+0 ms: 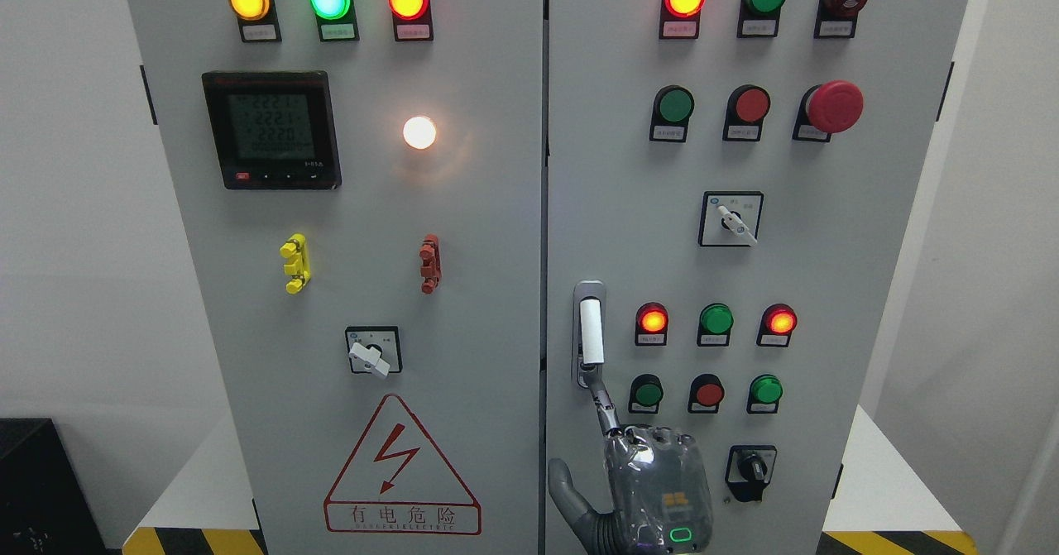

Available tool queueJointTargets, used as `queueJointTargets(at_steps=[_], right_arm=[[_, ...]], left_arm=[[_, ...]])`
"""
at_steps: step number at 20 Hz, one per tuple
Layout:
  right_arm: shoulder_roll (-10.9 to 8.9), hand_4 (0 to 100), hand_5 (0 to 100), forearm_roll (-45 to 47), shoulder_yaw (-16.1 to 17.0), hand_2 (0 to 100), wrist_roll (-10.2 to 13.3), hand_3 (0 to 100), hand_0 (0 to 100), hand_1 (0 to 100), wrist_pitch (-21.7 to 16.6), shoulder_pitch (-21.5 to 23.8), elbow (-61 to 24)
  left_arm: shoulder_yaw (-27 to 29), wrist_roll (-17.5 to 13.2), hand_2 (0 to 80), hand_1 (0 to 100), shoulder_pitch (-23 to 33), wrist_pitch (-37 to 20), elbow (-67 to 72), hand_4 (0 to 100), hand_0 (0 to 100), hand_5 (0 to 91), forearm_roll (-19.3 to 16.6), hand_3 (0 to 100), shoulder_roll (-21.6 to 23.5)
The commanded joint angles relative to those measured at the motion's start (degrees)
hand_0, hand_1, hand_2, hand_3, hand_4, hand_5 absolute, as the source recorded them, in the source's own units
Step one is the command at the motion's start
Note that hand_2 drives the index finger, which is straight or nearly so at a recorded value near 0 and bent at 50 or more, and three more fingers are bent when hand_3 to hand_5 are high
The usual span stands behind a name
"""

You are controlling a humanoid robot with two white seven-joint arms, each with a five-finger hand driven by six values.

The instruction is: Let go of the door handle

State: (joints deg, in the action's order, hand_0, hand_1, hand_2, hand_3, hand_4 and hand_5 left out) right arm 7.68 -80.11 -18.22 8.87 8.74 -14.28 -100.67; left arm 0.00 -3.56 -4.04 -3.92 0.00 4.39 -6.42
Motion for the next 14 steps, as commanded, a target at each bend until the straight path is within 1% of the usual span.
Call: queueJointTargets(at_steps=[1, 2, 3, 4, 5, 7, 8, 10, 11, 12, 13, 14], right_arm=[[0.05, 90, 96, 0.4, 0.8, 38, 0.3, 100, 41, 35, 0.0, 0.0, -1.8], [0.05, 89, 96, 0.5, 0.8, 44, 0.2, 100, 44, 34, 0.0, 0.0, -2.3], [0.14, 89, 95, 0.6, 0.9, 45, 0.1, 100, 44, 34, 0.0, 0.0, -2.6], [0.14, 88, 94, 0.7, 1.1, 49, -0.1, 100, 46, 30, 0.0, 0.0, -2.9], [0.14, 88, 94, 0.7, 1.5, 53, -0.2, 100, 46, 28, -0.1, 0.0, -3.0], [0.14, 88, 93, 0.7, 1.8, 58, -0.3, 100, 44, 26, 0.0, -0.2, -3.4], [0.14, 93, 93, 0.7, 2.0, 66, -0.3, 100, 43, 24, 0.1, -0.2, -3.4], [0.14, 97, 94, 0.7, 2.6, 71, -0.4, 100, 36, 23, 0.2, -0.4, -3.8], [0.14, 98, 95, 0.7, 2.6, 75, -1.1, 100, 30, 24, 0.2, -0.6, -4.0], [0.14, 98, 95, 0.7, 2.6, 76, -2.4, 100, 28, 24, 0.3, -1.1, -4.3], [0.14, 99, 95, 0.7, 2.7, 78, -3.2, 100, 22, 27, 0.3, -1.9, -4.4], [0.14, 99, 95, 0.7, 2.9, 79, -3.4, 100, 18, 28, 0.4, -2.9, -4.4]], left_arm=[[-1.1, 0.2, 2.5, 0, 0.0, 0.0, -1.0, 1, 0, 0.0, 0.0, 8, 0.0], [-1.1, 0.2, 2.5, 0, 0.0, 0.1, -1.0, 1, 0, 0.0, 0.0, 8, 0.0], [-1.1, 0.2, 2.5, 0, 0.0, 0.1, -1.0, 1, 0, 0.0, 0.0, 8, 0.0], [-1.1, 0.2, 2.5, 0, 0.0, 0.0, -1.0, 1, 0, 0.0, 0.0, 8, 0.0], [-1.1, 0.2, 2.5, 0, 0.0, 0.0, -0.9, 1, 0, 0.0, 0.0, 8, 0.0], [-1.1, 0.2, 2.5, 0, 0.0, 0.0, -1.0, 1, 0, 0.0, 0.0, 8, 0.0], [-1.1, 0.2, 2.5, 0, 0.0, 0.0, -0.9, 1, 0, 0.0, 0.0, 8, 0.0], [-1.1, 0.2, 2.4, 0, 0.0, 0.0, -1.0, 1, 0, 0.0, 0.0, 9, 0.0], [-1.1, 0.2, 2.4, 0, 0.0, 0.0, -1.0, 1, 0, 0.0, 0.0, 9, 0.0], [-1.1, 0.2, 2.4, 0, 0.0, 0.0, -1.0, 1, 0, 0.0, 0.0, 9, 0.0], [-1.1, 0.2, 2.4, 0, 0.0, 0.0, -1.0, 1, 0, 0.0, 0.0, 9, 0.0], [-1.1, 0.2, 2.4, 0, 0.0, 0.0, -1.0, 1, 0, 0.0, 0.0, 9, 0.0]])
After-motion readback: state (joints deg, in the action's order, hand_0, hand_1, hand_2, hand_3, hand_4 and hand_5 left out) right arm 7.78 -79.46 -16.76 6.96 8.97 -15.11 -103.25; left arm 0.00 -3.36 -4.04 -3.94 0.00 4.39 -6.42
